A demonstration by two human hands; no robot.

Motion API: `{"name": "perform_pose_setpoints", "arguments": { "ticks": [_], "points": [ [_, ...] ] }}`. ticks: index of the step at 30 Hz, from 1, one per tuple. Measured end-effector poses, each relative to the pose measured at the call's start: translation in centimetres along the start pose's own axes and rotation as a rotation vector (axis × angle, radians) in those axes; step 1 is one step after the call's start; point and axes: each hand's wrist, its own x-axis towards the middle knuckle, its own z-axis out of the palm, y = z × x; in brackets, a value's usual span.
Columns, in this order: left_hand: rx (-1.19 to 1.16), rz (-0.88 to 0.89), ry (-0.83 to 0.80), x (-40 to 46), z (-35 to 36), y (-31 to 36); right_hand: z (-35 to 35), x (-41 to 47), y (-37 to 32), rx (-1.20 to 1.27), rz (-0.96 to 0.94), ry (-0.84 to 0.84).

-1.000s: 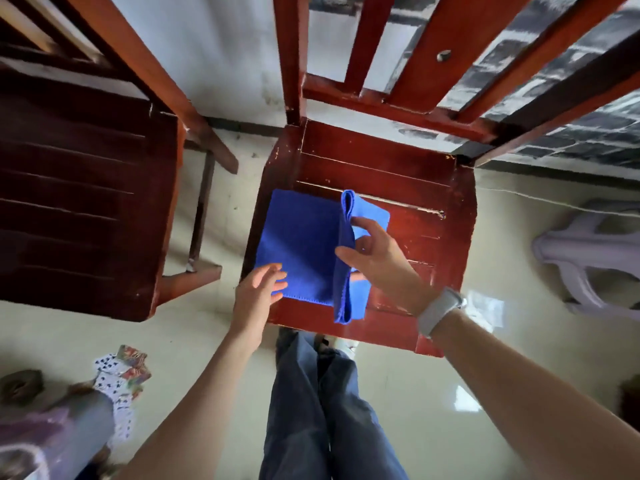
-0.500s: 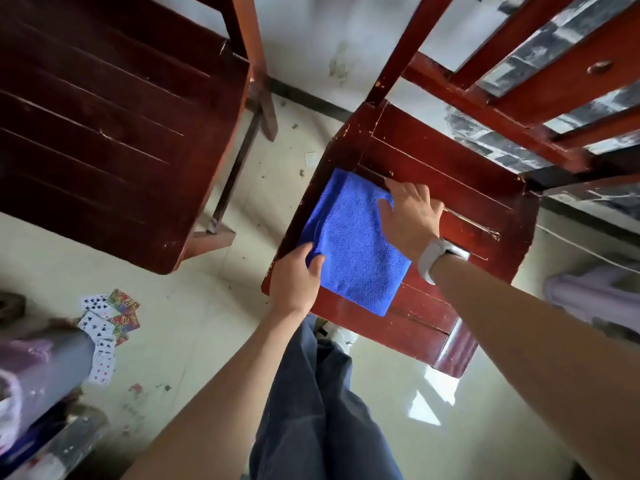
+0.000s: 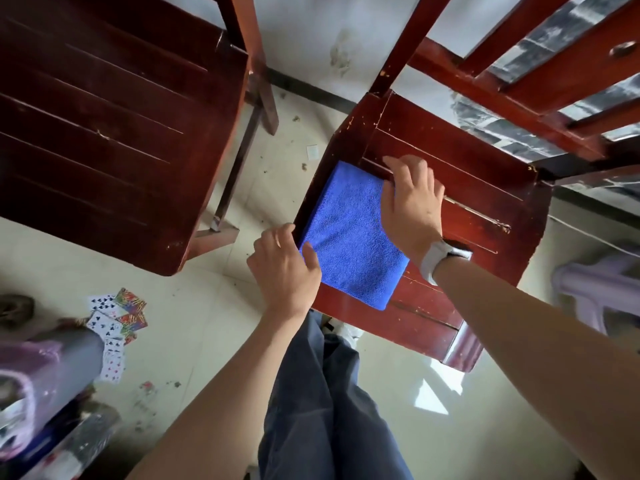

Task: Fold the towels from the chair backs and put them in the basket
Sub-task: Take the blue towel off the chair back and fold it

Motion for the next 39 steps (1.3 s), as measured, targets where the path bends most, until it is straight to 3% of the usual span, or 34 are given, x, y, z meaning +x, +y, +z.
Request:
{"name": "perform_pose_setpoints", "arguments": {
  "ticks": [3, 6, 8, 11, 18, 22, 26, 30, 32, 34, 37, 39],
  "points": [
    [0.143, 0.334, 0.057, 0.2, 0.1, 0.3, -0.4, -2.4, 0.8, -0.065, -0.151, 0.111],
    [0.262, 0.642, -0.021, 1.0, 1.1, 0.7, 1.3, -5.2, 1.9, -0.29, -0.283, 0.081],
    [0.325, 0.731, -0.079, 1.8, 2.1, 0.5, 2.8, -6.2, 2.5, -0.407, -0.261, 0.014],
    [0.351, 0.738, -0.123, 2.7, 3.4, -0.4, 4.7, -6.4, 3.8, -0.41, -0.236, -0.054],
    [0.408, 0.742, -0.123, 2.9, 3.7, -0.8, 6.2, -6.3, 5.2, -0.367, -0.235, -0.022],
    [0.349, 0.754, -0.182, 3.3, 2.4, -0.5, 5.7, -8.6, 4.9, -0.411, -0.216, -0.058],
    [0.324, 0.788, -0.221, 3.9, 1.5, -0.3, 5.2, -13.6, 5.6, -0.465, -0.329, -0.198],
    [0.134, 0.703, -0.163, 4.1, 0.9, 0.8, 3.7, -14.9, 6.6, -0.336, -0.395, -0.201],
    [0.018, 0.539, -0.094, 4.3, 0.6, 1.2, 2.7, -14.2, 6.6, -0.13, -0.252, -0.109],
    [-0.033, 0.395, -0.063, 4.7, 0.5, 1.4, 2.0, -12.8, 6.4, 0.076, 0.064, -0.025],
    [-0.062, 0.223, -0.11, 5.7, 0.5, 1.6, 1.9, -10.3, 6.1, 0.462, 0.534, -0.061],
    [-0.122, 0.13, -0.127, 6.1, 0.6, 2.0, 2.3, -9.0, 5.6, 0.613, 0.699, -0.095]
  ]
}}
